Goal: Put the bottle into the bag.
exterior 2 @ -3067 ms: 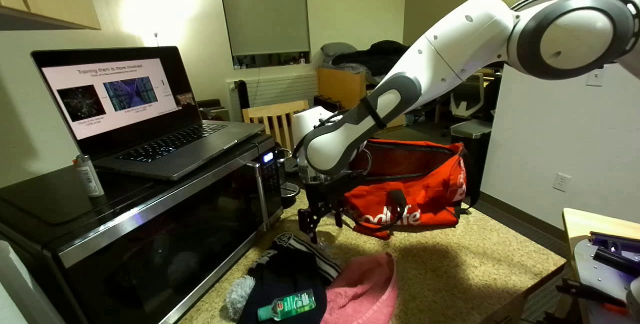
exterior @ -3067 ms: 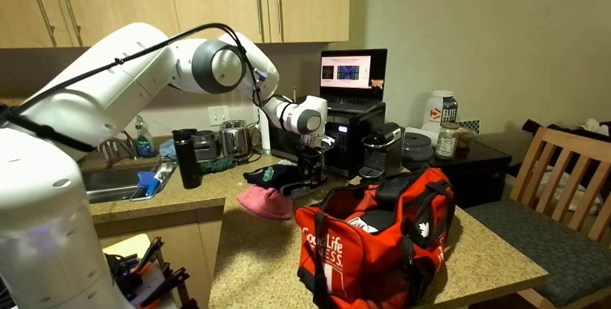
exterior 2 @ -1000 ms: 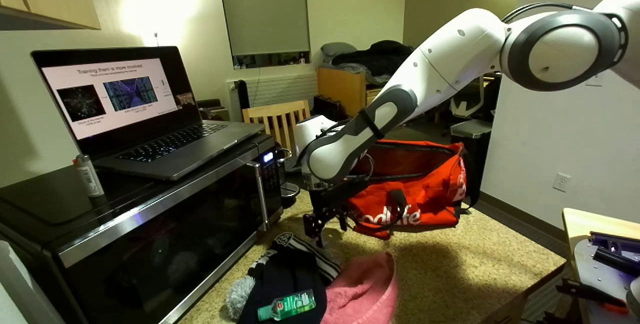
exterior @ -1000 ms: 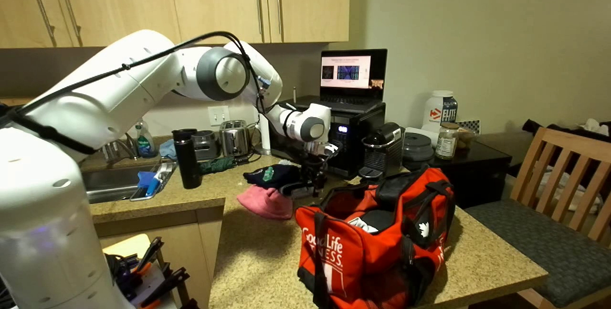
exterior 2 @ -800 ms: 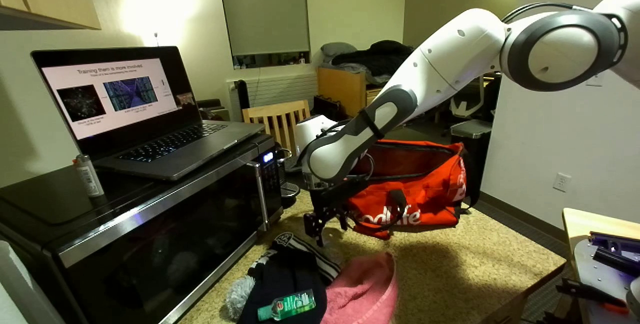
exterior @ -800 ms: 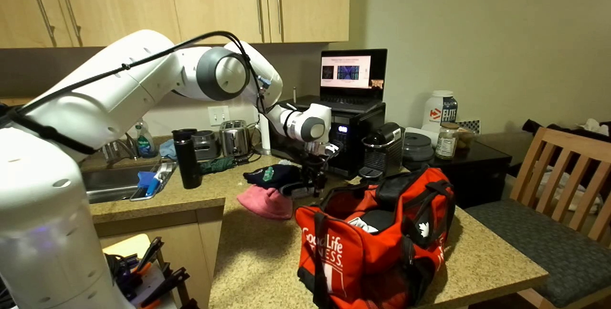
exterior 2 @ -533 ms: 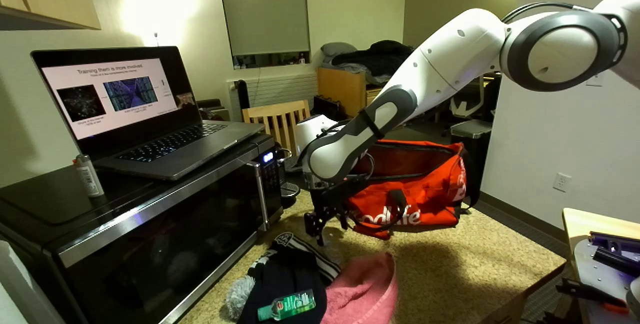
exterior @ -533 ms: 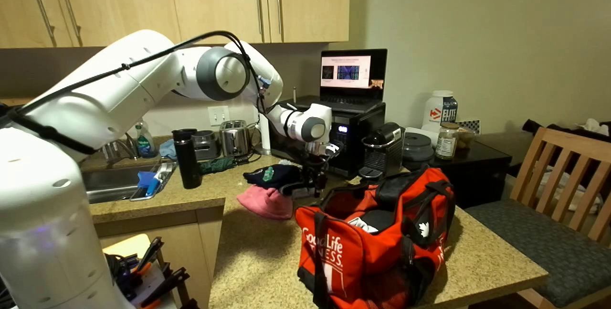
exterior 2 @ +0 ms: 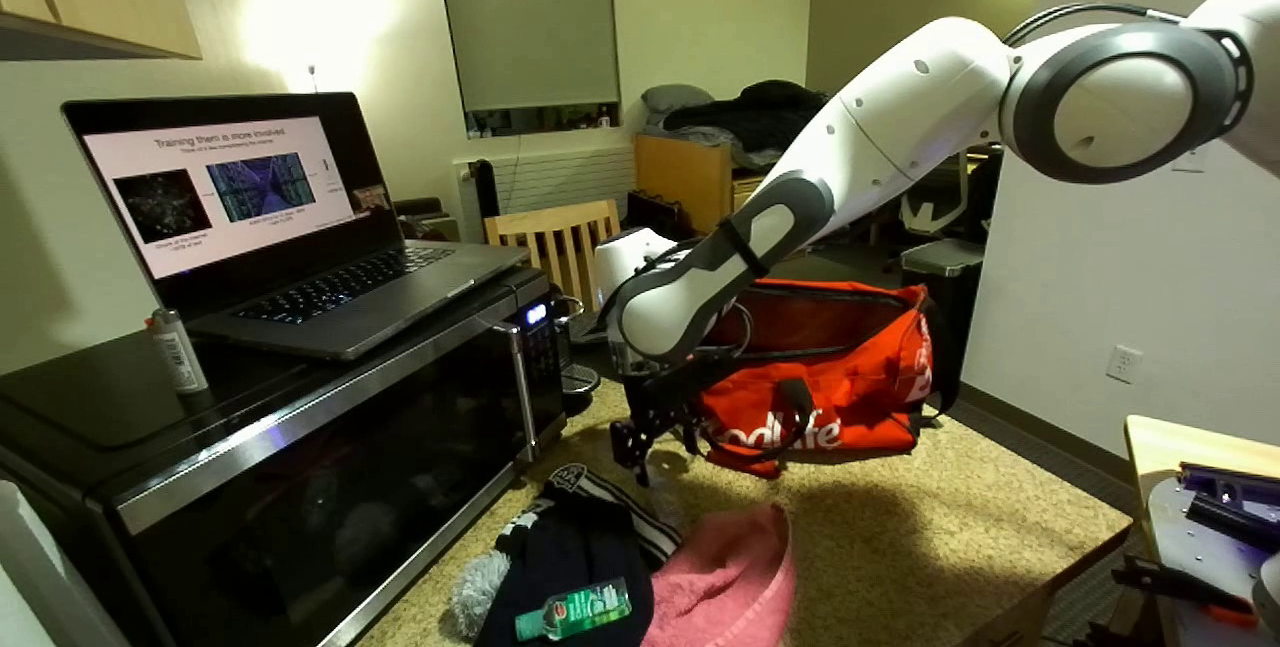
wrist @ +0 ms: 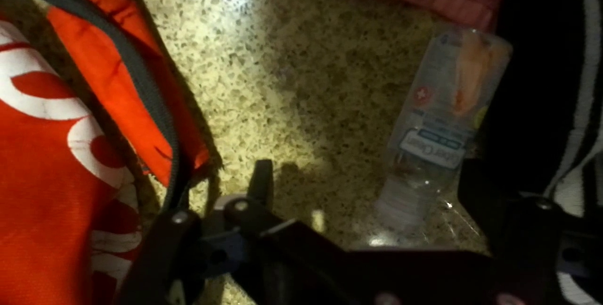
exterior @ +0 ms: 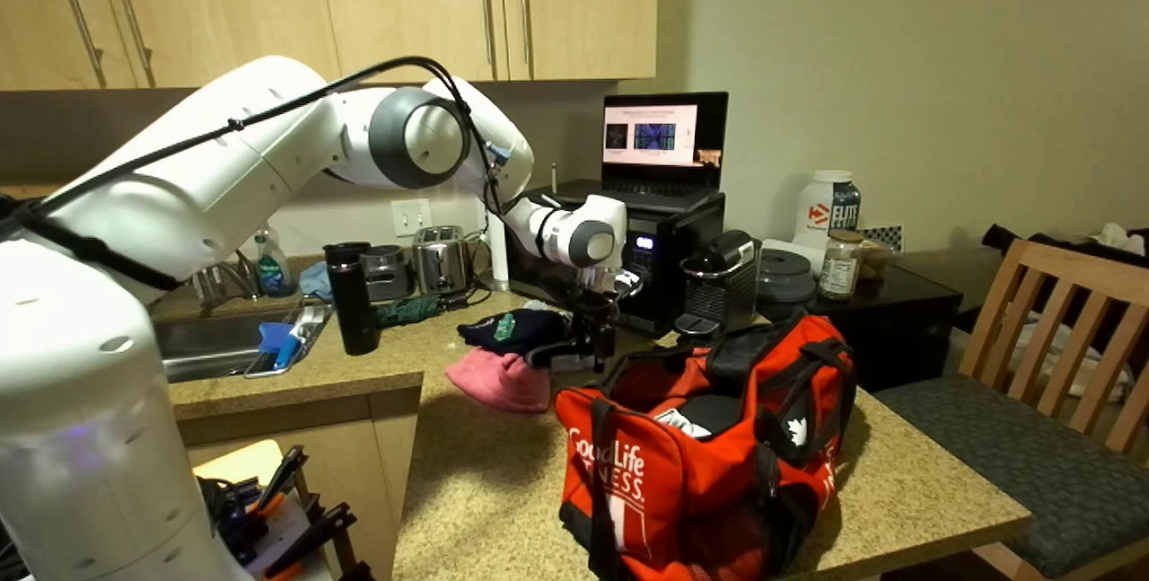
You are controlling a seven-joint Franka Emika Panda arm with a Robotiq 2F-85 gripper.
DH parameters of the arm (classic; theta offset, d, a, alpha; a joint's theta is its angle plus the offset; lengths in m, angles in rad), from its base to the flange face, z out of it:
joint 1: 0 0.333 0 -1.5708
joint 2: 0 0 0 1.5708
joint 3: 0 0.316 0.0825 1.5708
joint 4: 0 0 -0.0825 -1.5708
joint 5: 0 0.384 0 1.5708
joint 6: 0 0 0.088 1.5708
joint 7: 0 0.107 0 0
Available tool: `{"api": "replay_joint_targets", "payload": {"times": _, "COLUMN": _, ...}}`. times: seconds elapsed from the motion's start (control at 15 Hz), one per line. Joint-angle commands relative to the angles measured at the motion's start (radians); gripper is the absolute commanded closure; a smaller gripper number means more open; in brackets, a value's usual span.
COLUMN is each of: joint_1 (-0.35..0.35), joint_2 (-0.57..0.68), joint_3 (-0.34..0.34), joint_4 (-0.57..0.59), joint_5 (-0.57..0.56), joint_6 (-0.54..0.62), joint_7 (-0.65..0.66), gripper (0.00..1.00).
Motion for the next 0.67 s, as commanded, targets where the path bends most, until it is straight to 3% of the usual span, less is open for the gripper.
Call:
{"api": "replay_joint_targets", "payload": {"times": 0.0, "joint_1": 0.021, "joint_2": 0.0, "joint_3": -0.005, "joint_4": -0.001, "joint_5": 0.001, "joint_6": -0.005, "joint_7": 0.056, "gripper": 0.0}}
{"api": "replay_joint_targets", "payload": {"times": 0.6, "joint_1": 0.06, "joint_2": 0.001, "joint_3": -0.033, "joint_4": -0.007, "joint_5": -0.006, "joint_6": 0.016, "joint_7": 0.234, "gripper": 0.0}}
